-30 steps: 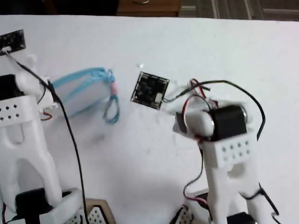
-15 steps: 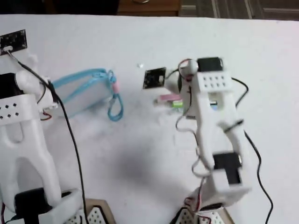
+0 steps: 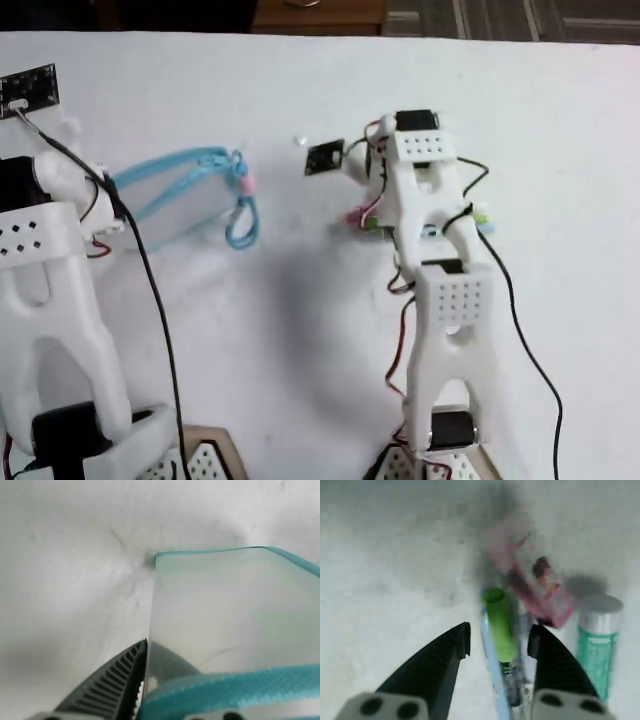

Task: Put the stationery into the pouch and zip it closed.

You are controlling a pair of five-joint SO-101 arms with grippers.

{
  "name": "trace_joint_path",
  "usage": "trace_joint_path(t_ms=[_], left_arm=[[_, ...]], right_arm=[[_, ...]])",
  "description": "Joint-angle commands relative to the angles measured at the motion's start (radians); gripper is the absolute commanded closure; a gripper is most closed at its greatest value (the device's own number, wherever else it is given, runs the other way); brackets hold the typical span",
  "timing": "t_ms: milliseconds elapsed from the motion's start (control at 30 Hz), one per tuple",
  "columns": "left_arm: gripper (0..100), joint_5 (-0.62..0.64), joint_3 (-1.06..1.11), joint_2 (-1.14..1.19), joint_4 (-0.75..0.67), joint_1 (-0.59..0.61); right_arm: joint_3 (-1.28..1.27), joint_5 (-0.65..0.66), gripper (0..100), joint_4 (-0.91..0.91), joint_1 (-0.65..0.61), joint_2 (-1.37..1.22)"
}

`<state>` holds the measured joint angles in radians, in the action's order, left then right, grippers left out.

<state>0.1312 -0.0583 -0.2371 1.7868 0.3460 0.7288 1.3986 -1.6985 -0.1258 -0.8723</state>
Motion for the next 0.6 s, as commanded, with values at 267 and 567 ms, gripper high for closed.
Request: trace_joint_path(t_ms=[267, 567], left_arm=[[98, -0.011, 0.008, 0.036, 0.002, 0.007], [98, -0.012, 0.008, 0.036, 0.002, 0.007]], right_arm=[[0.155, -0.008, 97.8, -0.070, 0.030, -0.117], [0.143, -0.097, 97.9, -0.070, 0.019, 0.064]])
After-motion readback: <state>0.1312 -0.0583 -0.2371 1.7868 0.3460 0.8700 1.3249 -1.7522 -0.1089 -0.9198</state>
